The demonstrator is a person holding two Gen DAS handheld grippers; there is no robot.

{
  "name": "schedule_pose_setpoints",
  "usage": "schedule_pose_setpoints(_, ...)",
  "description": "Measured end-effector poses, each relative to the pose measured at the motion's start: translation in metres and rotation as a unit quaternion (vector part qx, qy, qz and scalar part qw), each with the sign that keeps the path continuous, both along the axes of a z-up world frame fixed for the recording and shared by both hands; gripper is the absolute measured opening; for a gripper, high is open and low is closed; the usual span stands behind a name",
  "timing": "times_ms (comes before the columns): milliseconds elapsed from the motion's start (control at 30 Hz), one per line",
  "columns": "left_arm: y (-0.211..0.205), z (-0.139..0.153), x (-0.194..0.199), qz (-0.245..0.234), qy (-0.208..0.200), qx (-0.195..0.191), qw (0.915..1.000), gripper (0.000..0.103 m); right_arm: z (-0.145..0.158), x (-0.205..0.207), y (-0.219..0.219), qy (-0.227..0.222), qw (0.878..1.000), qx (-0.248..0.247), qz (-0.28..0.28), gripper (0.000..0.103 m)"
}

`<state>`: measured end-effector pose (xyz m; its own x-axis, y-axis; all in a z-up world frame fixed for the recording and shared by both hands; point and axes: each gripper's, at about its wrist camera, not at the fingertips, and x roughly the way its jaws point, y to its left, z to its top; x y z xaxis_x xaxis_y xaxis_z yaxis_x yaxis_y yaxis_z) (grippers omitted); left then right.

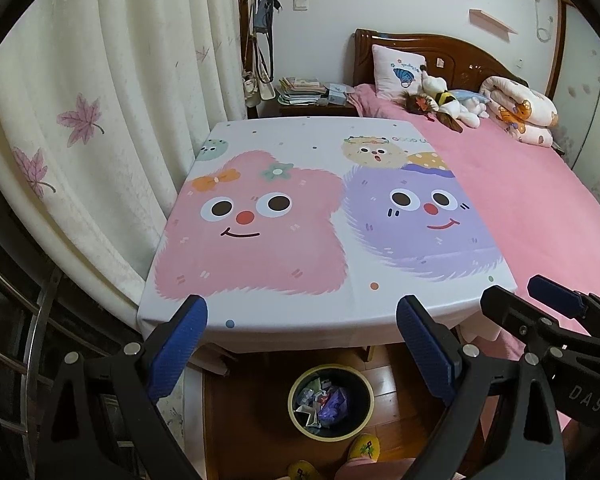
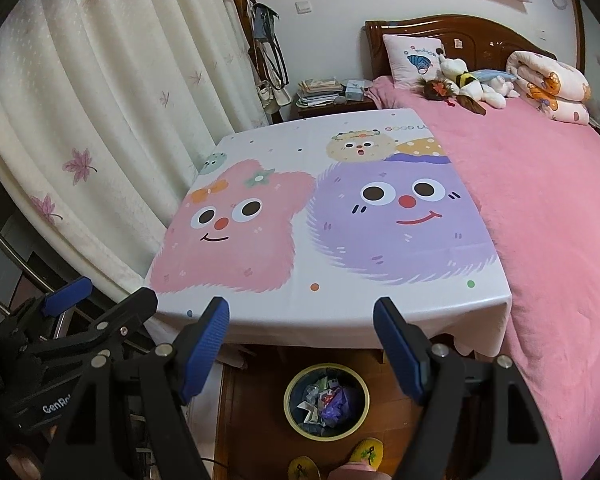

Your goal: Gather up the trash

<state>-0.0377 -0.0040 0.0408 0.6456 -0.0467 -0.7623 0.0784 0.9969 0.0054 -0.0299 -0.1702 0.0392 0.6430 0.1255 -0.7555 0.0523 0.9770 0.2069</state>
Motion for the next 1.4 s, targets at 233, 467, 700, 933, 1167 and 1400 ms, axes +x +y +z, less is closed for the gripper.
schedule_pose_setpoints(233, -0.001, -0.002, 0.001, -0.002, 0.006, 0.0, 1.0, 0.094, -0.003, 0.001, -0.001, 0.006, 1.0, 0.001, 0.0, 0.075)
schedule_pose_setpoints(467, -0.003, -0.004, 0.002, -0.002, 0.012, -0.001, 0.9999, 0.094, -0.006, 0.003, -0.001, 0.01, 1.0, 0.002, 0.0, 0.075)
schedule_pose_setpoints(700, -0.003, -0.005, 0.003, -0.001, 0.014, -0.001, 0.9999, 0.094, -0.008, 0.003, -0.002, 0.012, 1.0, 0.003, 0.0, 0.075)
schedule_pose_setpoints(933, -0.005, -0.008, 0.004, -0.002, 0.018, -0.001, 0.9998, 0.094, -0.011, 0.005, -0.004, 0.017, 1.0, 0.006, 0.0, 0.075)
schedule_pose_setpoints(1167, -0.008, -0.011, 0.005, -0.002, 0.022, -0.001, 0.9998, 0.094, -0.014, 0.005, -0.005, 0.019, 1.0, 0.007, -0.001, 0.075)
schedule_pose_setpoints(1400, -0.012, -0.013, 0.007, -0.003, 0.028, 0.0, 0.9996, 0.094, -0.018, 0.005, -0.007, 0.024, 1.0, 0.01, -0.005, 0.075)
